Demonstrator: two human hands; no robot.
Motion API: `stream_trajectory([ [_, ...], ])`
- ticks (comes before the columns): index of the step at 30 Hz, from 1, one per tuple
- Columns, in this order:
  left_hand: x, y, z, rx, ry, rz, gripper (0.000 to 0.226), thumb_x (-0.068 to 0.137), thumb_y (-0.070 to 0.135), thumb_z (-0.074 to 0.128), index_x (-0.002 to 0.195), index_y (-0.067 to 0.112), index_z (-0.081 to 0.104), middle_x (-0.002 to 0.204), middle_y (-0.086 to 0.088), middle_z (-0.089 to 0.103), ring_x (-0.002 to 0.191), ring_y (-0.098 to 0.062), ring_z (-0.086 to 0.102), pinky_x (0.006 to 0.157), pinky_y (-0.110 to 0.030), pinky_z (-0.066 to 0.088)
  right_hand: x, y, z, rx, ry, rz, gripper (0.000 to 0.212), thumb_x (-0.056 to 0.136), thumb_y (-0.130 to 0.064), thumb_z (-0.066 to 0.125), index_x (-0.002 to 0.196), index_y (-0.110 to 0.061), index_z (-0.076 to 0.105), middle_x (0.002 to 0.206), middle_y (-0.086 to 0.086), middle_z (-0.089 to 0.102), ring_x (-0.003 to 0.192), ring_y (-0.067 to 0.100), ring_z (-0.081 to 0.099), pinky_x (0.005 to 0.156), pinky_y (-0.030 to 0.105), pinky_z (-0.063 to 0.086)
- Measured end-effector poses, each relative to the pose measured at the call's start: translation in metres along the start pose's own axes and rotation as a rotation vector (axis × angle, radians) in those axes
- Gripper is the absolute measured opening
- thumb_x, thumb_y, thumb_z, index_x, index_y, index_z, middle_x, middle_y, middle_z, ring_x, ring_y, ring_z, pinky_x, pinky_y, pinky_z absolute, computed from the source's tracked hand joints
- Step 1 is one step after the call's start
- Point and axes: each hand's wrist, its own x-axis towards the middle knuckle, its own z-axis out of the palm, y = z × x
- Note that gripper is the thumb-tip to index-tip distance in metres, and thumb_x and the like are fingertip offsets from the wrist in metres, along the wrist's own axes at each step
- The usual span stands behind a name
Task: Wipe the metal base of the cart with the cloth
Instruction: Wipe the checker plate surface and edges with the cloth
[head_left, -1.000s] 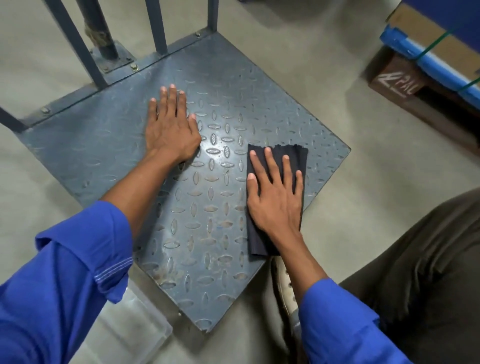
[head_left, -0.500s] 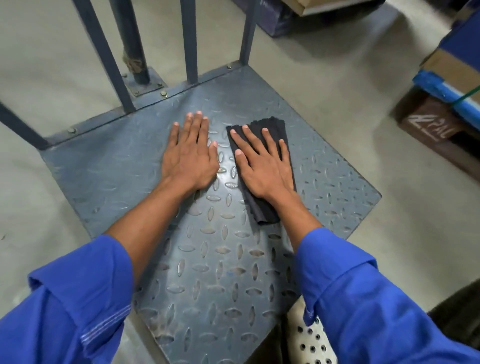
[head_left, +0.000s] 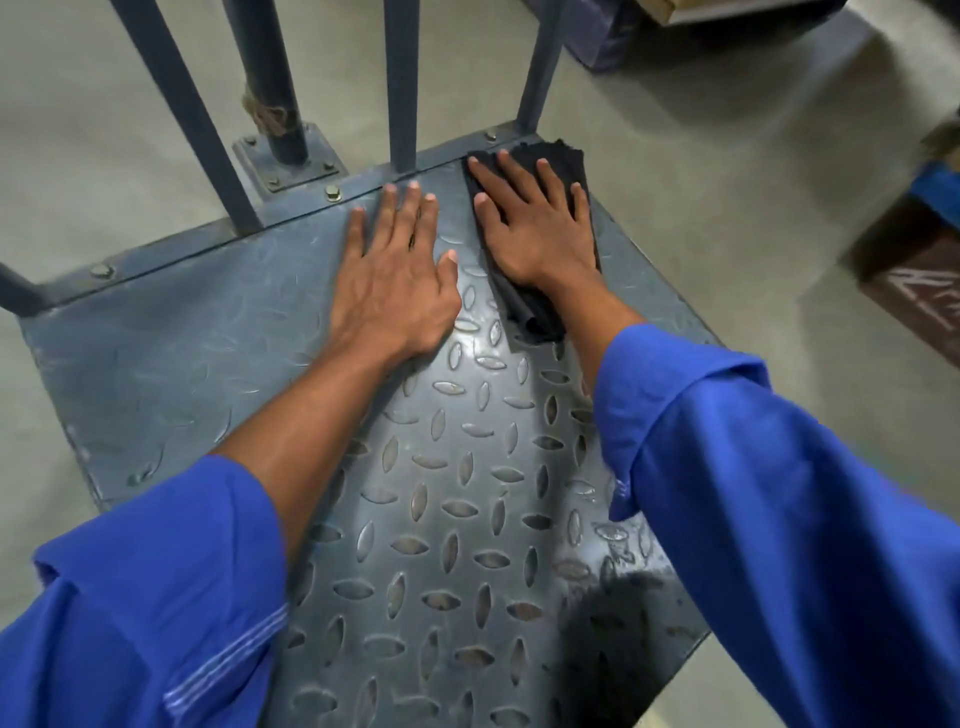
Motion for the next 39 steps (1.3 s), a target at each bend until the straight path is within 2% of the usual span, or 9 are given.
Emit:
stream_trajectory([
  [4,0.007,0.002,-0.002,-0.003,0.006,-0.02,0.067,0.112,0.045,0.015,0.171,0.014,0.003,0.179,-0.005,-0.001,0.166,-0.022,-0.007,0.134,-0.051,-0.005,0.006,-0.005,-0.004,-0.005,-0.029,-0.013,0.052,0.109,-0.057,0.019,0.161,-0.06,0.018,0.175,-0.019,0.013,0.164,0.022,0.003,0.13,0.057,-0.004],
  [10,0.005,0.0,-0.003,-0.047,0.047,-0.101,0.065,0.112,0.039,0.018,0.17,0.012,0.008,0.179,-0.007,0.003,0.166,-0.022,-0.001,0.135,-0.046,-0.002,-0.024,0.012,-0.006,-0.049,-0.101,-0.31,0.049,0.111,-0.058,0.018,0.16,-0.062,0.02,0.174,-0.024,0.015,0.164,0.017,0.006,0.131,0.053,0.0],
  [16,-0.018,0.0,0.0,-0.034,0.053,-0.137,0.068,0.111,0.042,0.016,0.17,0.01,0.003,0.179,-0.008,-0.002,0.166,-0.022,-0.007,0.134,-0.045,-0.006,0.006,0.021,-0.012,-0.004,-0.006,0.004,0.052,0.109,-0.058,0.018,0.16,-0.061,0.019,0.175,-0.02,0.014,0.164,0.021,0.005,0.13,0.055,0.0],
  [21,-0.011,-0.002,-0.001,-0.024,0.048,-0.128,0.069,0.111,0.042,0.016,0.17,0.01,0.005,0.18,-0.007,0.0,0.166,-0.021,-0.006,0.134,-0.047,-0.005,-0.024,-0.001,-0.004,-0.063,-0.106,-0.292,0.052,0.111,-0.055,0.017,0.163,-0.056,0.015,0.176,-0.02,0.01,0.165,0.02,0.003,0.131,0.055,-0.002],
  [23,-0.014,-0.002,-0.002,-0.029,0.037,-0.115,0.069,0.111,0.043,0.016,0.17,0.01,0.004,0.179,-0.007,-0.002,0.166,-0.021,-0.007,0.134,-0.047,-0.006,-0.029,0.008,-0.009,-0.059,-0.098,-0.283,0.052,0.111,-0.057,0.018,0.163,-0.057,0.015,0.175,-0.021,0.011,0.164,0.019,0.003,0.131,0.054,-0.001],
  [29,-0.012,-0.001,0.003,-0.031,0.054,-0.128,0.07,0.11,0.044,0.015,0.17,0.01,0.002,0.179,-0.008,-0.005,0.165,-0.023,-0.009,0.133,-0.047,-0.008,-0.072,0.047,-0.01,0.002,0.038,0.166,0.053,0.109,-0.06,0.017,0.162,-0.059,0.014,0.176,-0.02,0.009,0.165,0.02,0.001,0.131,0.053,-0.003],
  [31,-0.011,-0.001,0.003,-0.021,0.057,-0.128,0.07,0.11,0.044,0.014,0.17,0.01,0.002,0.179,-0.009,-0.004,0.166,-0.023,-0.008,0.133,-0.047,-0.008,-0.091,0.027,-0.003,-0.012,0.04,0.141,0.054,0.109,-0.059,0.016,0.163,-0.058,0.012,0.176,-0.019,0.007,0.165,0.02,-0.002,0.131,0.054,-0.006],
  [36,-0.01,-0.002,0.002,-0.023,0.051,-0.12,0.069,0.111,0.044,0.014,0.17,0.011,0.002,0.179,-0.008,-0.004,0.165,-0.023,-0.009,0.133,-0.048,-0.008,-0.094,0.003,0.0,-0.013,-0.003,-0.113,0.052,0.111,-0.056,0.019,0.163,-0.057,0.016,0.175,-0.022,0.013,0.165,0.018,0.002,0.131,0.054,-0.003],
  [39,-0.01,-0.005,0.003,-0.031,0.046,-0.094,0.069,0.111,0.045,0.014,0.17,0.012,0.002,0.179,-0.007,-0.005,0.165,-0.023,-0.01,0.133,-0.048,-0.008,-0.05,0.037,-0.017,-0.021,-0.011,-0.028,0.052,0.11,-0.059,0.018,0.162,-0.059,0.015,0.175,-0.023,0.011,0.164,0.018,0.003,0.131,0.053,-0.001],
])
